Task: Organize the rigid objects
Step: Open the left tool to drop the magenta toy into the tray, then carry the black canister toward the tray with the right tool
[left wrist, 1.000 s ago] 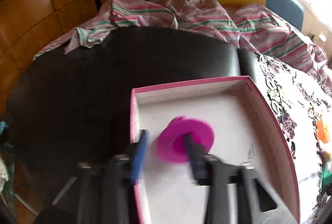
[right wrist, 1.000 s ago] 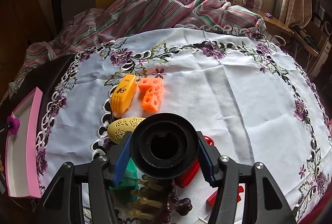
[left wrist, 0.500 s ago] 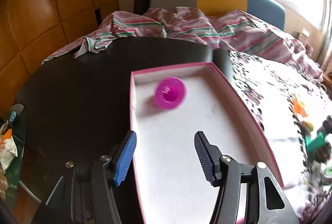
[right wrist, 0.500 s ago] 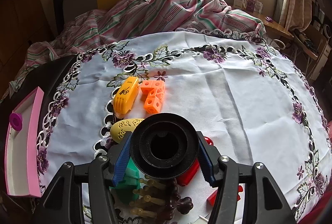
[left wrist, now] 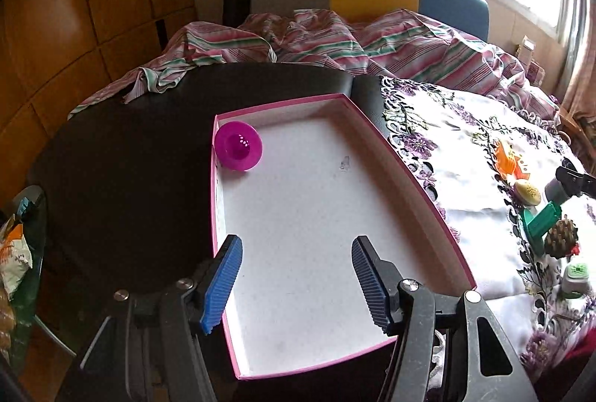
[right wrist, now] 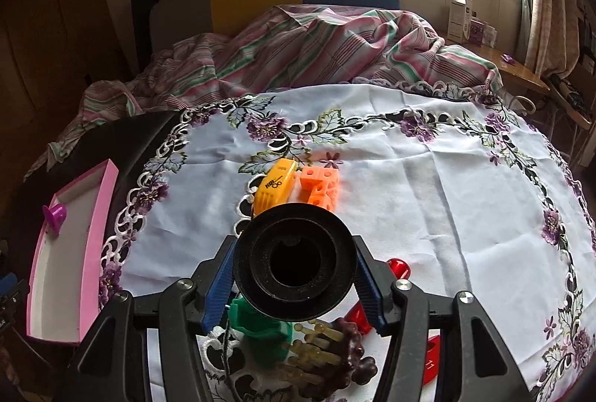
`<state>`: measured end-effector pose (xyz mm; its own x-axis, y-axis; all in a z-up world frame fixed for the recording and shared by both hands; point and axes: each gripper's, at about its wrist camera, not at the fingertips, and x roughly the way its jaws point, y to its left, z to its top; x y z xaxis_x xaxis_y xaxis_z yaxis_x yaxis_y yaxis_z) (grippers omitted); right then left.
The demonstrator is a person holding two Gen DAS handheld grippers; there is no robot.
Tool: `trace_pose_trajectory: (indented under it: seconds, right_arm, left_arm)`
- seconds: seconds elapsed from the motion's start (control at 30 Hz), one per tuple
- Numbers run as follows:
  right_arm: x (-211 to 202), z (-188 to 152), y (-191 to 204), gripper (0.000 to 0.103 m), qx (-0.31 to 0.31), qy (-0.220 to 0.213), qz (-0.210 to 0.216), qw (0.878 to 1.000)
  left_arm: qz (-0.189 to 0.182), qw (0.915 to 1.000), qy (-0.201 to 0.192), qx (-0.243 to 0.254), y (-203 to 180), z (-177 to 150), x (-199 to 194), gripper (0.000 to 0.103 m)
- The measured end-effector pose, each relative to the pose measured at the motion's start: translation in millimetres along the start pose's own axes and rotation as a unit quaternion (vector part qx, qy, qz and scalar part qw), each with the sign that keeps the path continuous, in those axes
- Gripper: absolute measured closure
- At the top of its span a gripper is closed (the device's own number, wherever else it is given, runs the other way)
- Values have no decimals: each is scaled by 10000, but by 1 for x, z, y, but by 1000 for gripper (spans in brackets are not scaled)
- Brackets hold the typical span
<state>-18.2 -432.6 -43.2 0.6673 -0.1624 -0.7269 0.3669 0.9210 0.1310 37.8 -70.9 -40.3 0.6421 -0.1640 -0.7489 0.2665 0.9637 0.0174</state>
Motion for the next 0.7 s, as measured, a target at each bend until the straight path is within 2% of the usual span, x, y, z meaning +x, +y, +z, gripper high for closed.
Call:
trace_pose_trajectory:
  seconds: [0.33, 0.7]
  right_arm:
    - [-5, 1, 4, 44, -5, -103, 240, 9997]
    - [-10, 2, 7, 44, 45, -197, 490, 9986]
  left_arm:
    - [-12, 9999, 98, -73, 3, -4, 2, 41]
    - [-18, 9999, 79, -75, 3, -6, 0, 36]
